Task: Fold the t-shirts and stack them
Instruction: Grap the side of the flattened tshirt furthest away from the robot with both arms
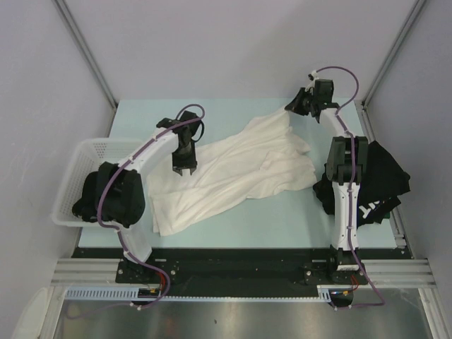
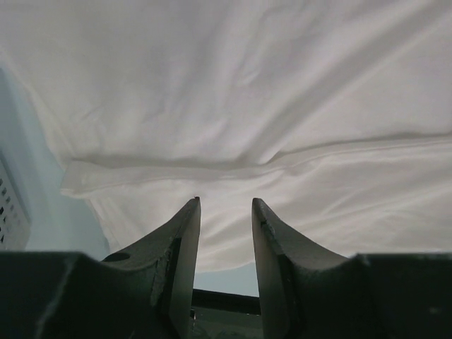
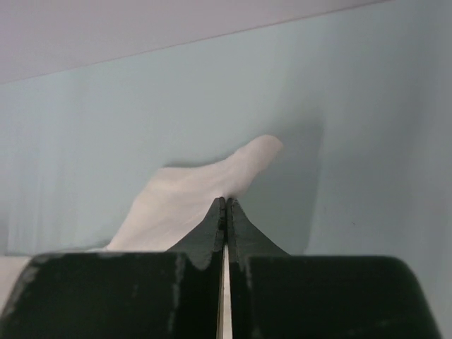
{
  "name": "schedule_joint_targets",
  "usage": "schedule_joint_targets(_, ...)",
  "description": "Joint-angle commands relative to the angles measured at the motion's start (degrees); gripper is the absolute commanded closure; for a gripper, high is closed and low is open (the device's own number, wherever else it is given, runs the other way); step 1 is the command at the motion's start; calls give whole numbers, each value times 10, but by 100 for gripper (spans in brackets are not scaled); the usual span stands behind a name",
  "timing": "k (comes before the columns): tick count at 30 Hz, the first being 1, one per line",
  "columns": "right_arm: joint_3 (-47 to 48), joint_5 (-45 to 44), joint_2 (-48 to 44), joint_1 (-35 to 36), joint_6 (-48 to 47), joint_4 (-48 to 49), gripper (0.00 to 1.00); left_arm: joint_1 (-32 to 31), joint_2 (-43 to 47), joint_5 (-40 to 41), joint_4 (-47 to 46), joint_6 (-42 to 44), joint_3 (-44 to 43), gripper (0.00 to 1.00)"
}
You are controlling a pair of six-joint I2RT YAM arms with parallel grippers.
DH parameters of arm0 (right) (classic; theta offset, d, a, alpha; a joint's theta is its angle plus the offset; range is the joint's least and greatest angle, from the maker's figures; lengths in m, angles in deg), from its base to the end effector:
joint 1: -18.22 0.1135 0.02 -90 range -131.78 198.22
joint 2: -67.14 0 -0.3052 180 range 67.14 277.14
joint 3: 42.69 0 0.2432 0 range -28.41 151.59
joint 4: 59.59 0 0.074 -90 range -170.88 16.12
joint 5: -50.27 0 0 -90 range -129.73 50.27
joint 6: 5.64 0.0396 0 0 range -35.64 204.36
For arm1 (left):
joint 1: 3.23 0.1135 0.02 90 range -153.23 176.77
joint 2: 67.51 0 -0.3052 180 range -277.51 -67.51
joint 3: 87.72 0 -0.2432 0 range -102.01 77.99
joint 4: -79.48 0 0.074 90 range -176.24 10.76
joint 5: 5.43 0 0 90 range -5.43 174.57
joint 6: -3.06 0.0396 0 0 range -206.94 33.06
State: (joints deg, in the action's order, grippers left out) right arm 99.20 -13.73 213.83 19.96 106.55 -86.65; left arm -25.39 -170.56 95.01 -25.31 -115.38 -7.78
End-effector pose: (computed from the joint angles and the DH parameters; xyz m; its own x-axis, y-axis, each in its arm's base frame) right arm 0.6097 0.0359 0.2029 -0.6394 0.3202 -0.6990 -0.1706 0.8274 0.5350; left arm 0.3314 -0.1272 0.2876 -0.9575 -0.1158 -0.2643 -0.1357 0.9890 0.0586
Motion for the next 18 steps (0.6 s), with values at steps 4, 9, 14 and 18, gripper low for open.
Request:
schedule_joint_targets(4,-24,-15,-78,-44,-69,-36,100,35,-22,20,-10,32,-36,60)
schedule_joint_targets(9,-26,-33,-83,-60,-93,-60,100,55,-26,25,-9,49,-44,59)
schedule_joint_targets(14,-29,-39,-81,-68,-99,-59,100,73,-29,47,-19,62,-43,59)
schedule_joint_targets(18,-31,-25,-77,-68,-95,-62,100,93,-57,84,-44,73,-68,59)
